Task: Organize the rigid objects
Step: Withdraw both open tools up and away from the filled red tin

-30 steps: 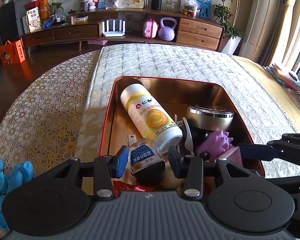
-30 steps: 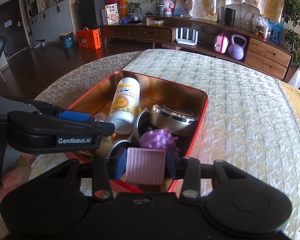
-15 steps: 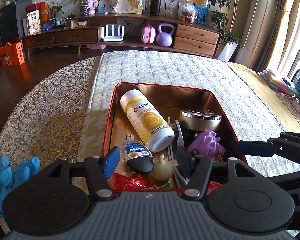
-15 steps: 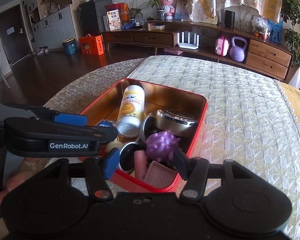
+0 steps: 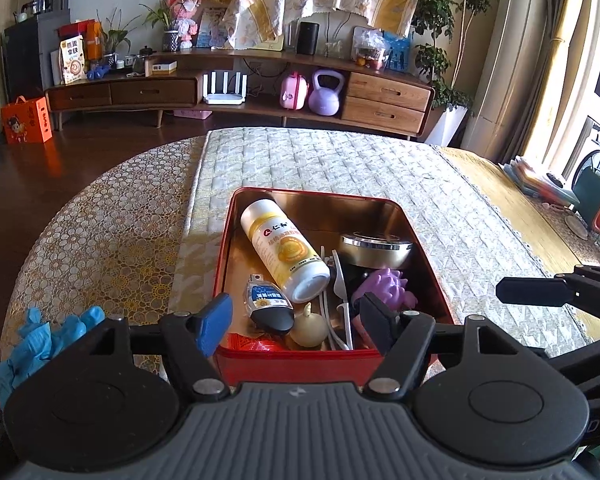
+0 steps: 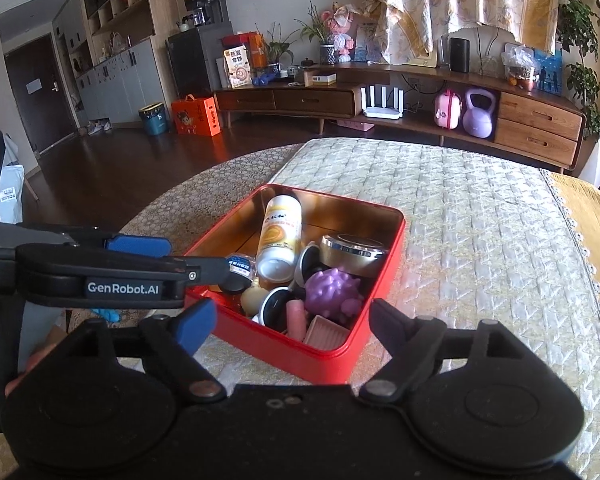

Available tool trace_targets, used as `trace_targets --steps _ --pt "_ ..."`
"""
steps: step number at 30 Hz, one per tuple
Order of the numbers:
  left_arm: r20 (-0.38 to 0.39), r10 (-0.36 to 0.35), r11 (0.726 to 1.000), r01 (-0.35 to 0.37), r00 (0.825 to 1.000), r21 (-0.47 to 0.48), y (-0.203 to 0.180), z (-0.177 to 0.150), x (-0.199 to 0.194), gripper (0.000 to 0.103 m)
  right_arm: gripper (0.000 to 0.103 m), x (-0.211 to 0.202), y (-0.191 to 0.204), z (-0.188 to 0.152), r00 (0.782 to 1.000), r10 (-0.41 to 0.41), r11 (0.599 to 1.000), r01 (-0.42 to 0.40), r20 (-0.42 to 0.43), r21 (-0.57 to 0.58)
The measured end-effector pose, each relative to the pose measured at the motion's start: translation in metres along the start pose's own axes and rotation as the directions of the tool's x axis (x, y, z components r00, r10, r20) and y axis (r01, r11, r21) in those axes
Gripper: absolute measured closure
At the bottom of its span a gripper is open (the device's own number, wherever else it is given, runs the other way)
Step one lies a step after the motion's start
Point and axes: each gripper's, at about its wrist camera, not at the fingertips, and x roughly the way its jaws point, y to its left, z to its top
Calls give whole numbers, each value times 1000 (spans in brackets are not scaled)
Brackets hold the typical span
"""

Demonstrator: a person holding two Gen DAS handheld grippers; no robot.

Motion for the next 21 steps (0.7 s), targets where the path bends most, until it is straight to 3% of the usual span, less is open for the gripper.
trace_targets --steps 9,17,19,21 --pt "29 -22 1000 21 999 17 -10 -10 -25 24 1 -34 5 -7 994 -24 999 26 104 -26" --pt "71 -7 999 4 997 43 -18 -22 -47 18 0 -52 2 -17 988 -43 999 45 148 -8" --pt "74 -17 999 14 997 46 -21 -25 -52 15 0 -57 -1 -20 987 -44 999 41 157 23" --pt "78 -15 999 12 997 50 -24 -26 -56 4 0 -60 -6 -23 985 -52 997 43 163 63"
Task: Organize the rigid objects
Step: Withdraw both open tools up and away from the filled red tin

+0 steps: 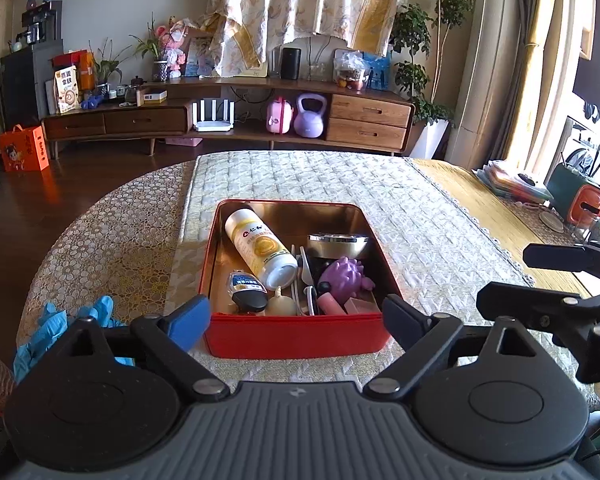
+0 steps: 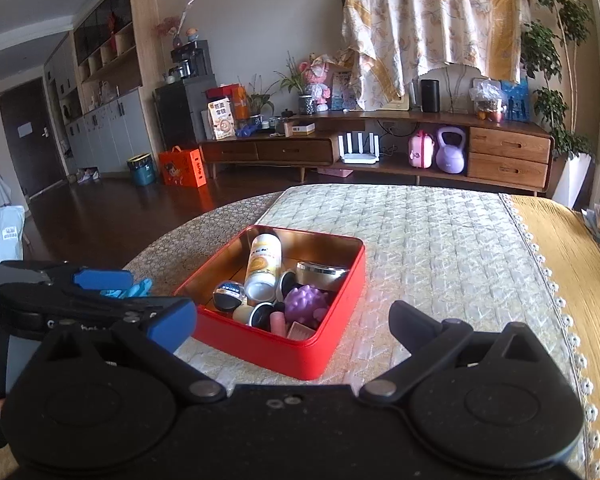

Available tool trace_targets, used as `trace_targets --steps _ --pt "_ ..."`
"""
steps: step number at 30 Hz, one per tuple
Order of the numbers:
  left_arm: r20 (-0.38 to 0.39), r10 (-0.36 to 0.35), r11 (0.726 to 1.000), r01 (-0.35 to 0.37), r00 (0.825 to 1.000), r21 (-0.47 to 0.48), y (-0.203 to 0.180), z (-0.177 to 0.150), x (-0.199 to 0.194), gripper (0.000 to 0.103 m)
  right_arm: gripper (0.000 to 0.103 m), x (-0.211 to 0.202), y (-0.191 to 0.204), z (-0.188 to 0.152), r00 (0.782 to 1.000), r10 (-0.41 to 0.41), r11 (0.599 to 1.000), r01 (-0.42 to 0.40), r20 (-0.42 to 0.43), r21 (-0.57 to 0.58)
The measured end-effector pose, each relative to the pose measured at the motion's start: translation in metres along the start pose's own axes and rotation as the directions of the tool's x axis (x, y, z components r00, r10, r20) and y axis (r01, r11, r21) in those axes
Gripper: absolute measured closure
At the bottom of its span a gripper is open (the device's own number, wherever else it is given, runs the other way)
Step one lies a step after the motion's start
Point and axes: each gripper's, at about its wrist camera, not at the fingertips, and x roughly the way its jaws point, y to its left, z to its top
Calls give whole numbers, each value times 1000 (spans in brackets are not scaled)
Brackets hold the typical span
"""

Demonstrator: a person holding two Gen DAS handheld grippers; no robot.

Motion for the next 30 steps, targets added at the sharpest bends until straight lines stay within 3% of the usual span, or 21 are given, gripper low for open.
trace_targets --steps 4,15,30 --pt "9 -17 1000 17 1000 -6 -5 -3 -9 3 0 -6 -6 -5 1000 -18 999 18 13 45" --pt "11 23 999 -23 1000 -27 -15 -11 -16 3 0 -24 -9 -15 998 -34 997 31 45 74" --pt "9 29 1000 -29 1000 -9 -31 -15 -19 3 0 -26 -19 -27 999 -43 994 41 23 104"
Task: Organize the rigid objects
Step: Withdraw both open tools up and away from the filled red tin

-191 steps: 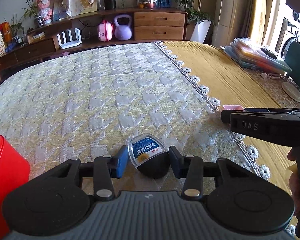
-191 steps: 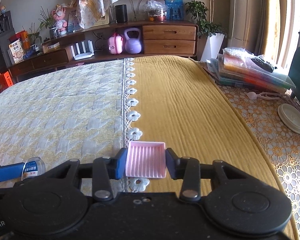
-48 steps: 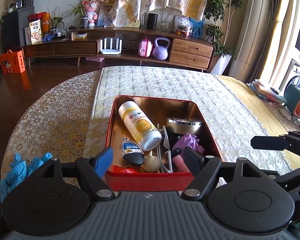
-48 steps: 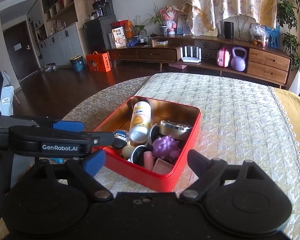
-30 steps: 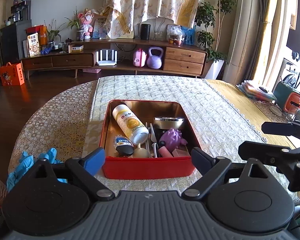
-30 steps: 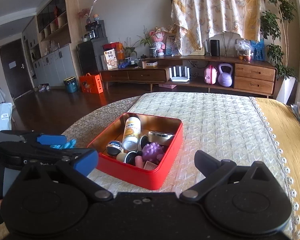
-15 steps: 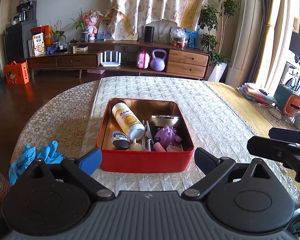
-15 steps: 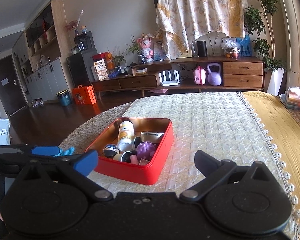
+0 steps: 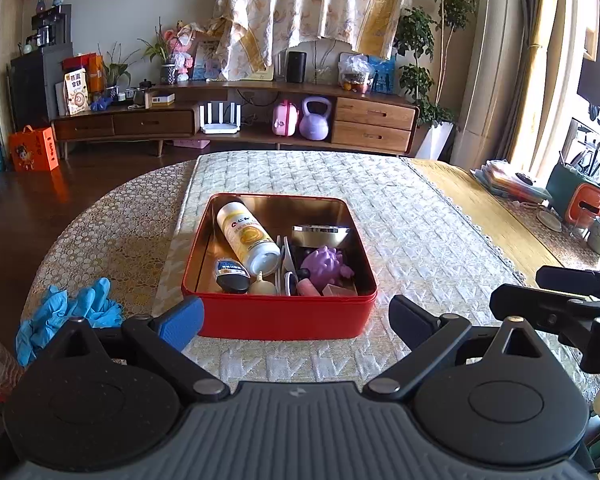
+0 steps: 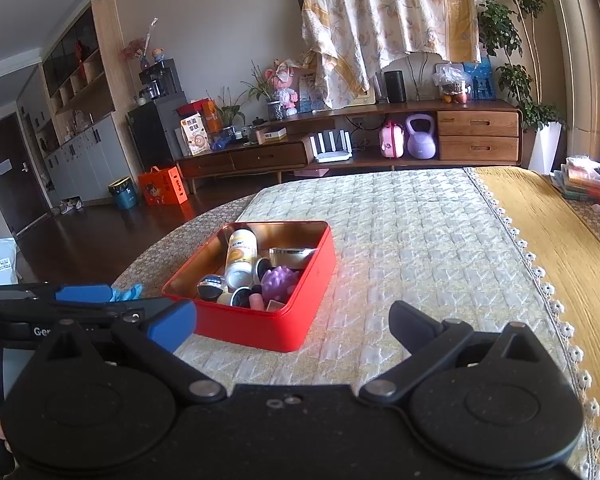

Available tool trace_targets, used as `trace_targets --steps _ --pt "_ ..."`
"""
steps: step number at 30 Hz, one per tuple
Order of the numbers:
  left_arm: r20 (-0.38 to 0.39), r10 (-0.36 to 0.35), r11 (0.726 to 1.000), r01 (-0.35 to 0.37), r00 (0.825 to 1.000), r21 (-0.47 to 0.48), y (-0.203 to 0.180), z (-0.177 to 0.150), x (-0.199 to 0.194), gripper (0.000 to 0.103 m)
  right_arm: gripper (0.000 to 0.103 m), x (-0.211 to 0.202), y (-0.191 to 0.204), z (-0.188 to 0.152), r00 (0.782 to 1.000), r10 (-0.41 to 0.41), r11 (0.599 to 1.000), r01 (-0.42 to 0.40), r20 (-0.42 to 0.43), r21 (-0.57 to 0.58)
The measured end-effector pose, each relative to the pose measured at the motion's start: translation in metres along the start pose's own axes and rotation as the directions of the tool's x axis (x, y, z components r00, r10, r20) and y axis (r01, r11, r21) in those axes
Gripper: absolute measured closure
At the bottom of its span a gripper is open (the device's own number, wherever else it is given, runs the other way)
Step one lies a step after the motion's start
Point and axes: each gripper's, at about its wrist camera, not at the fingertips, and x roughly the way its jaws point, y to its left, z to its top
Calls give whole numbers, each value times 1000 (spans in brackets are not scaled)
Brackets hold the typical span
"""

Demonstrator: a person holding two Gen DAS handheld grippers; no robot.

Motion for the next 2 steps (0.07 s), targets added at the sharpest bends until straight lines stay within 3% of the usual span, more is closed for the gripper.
trace_targets --steps 2 --pt "-2 -2 1000 2 1000 4 -3 1 0 3 0 0 -3 -1 1000 -1 1000 1 0 6"
